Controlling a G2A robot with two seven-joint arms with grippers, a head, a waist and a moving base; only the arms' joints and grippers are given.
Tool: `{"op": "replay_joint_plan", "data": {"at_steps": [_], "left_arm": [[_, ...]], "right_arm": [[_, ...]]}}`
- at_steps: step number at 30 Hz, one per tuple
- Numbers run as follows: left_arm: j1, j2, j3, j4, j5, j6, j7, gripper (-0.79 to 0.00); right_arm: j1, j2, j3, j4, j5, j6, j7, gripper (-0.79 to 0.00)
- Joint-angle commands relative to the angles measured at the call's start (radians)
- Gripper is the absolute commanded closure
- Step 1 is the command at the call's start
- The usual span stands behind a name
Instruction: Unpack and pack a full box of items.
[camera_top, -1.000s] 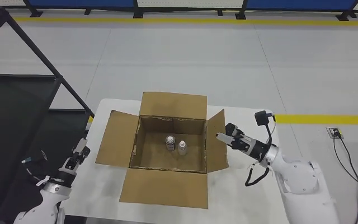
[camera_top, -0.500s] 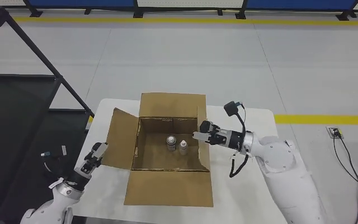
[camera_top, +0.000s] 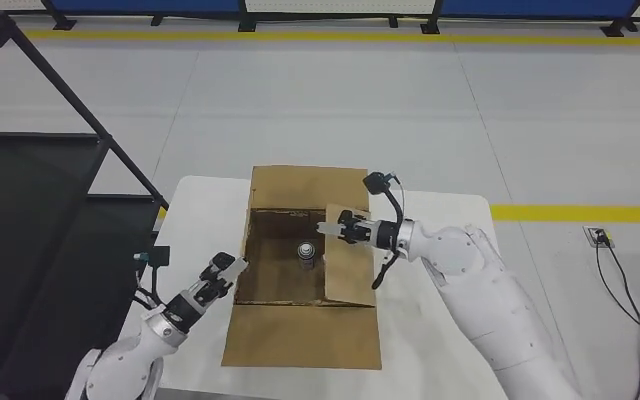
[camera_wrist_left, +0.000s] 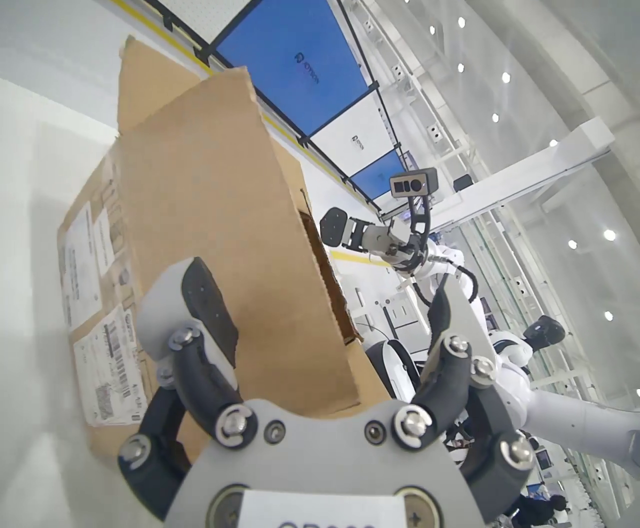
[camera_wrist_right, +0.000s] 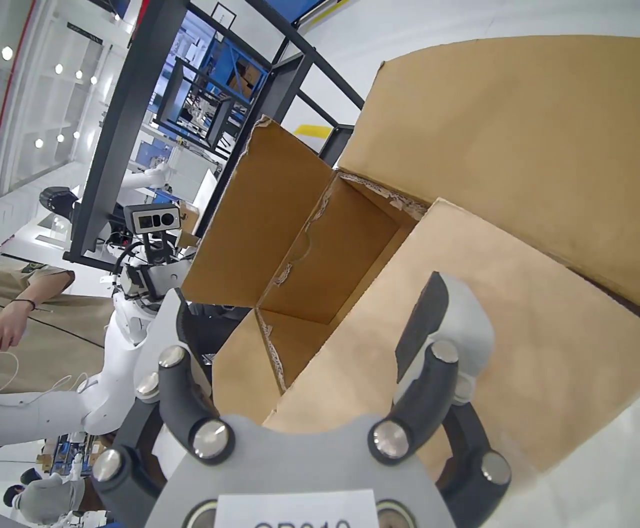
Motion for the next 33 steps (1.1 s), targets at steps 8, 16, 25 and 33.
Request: {"op": "replay_joint_plan", "data": {"at_steps": [8, 16, 25, 33], "left_arm": [[-0.075, -0.005, 0.106, 0.061, 0.082, 0.062, 0.005, -0.785], [-0.124, -0.009, 0.166, 0.107, 0.126, 0.098, 0.03, -0.785], [-0.14, -0.011, 0.194, 0.126, 0.154, 0.116, 0.051, -0.785], [-0.138, -0.011, 0.195, 0.129, 0.145, 0.113, 0.075, -0.785]], "right_arm": [[0.049, -0.01, -0.038, 0.059, -0.038, 0.036, -0.038, -0.785], [0.088, -0.021, -0.074, 0.121, -0.016, 0.042, -0.008, -0.785], [0.125, -0.035, -0.118, 0.171, -0.028, 0.031, 0.005, -0.785], [0.152, -0.047, -0.142, 0.211, -0.017, 0.038, 0.008, -0.785]]}}
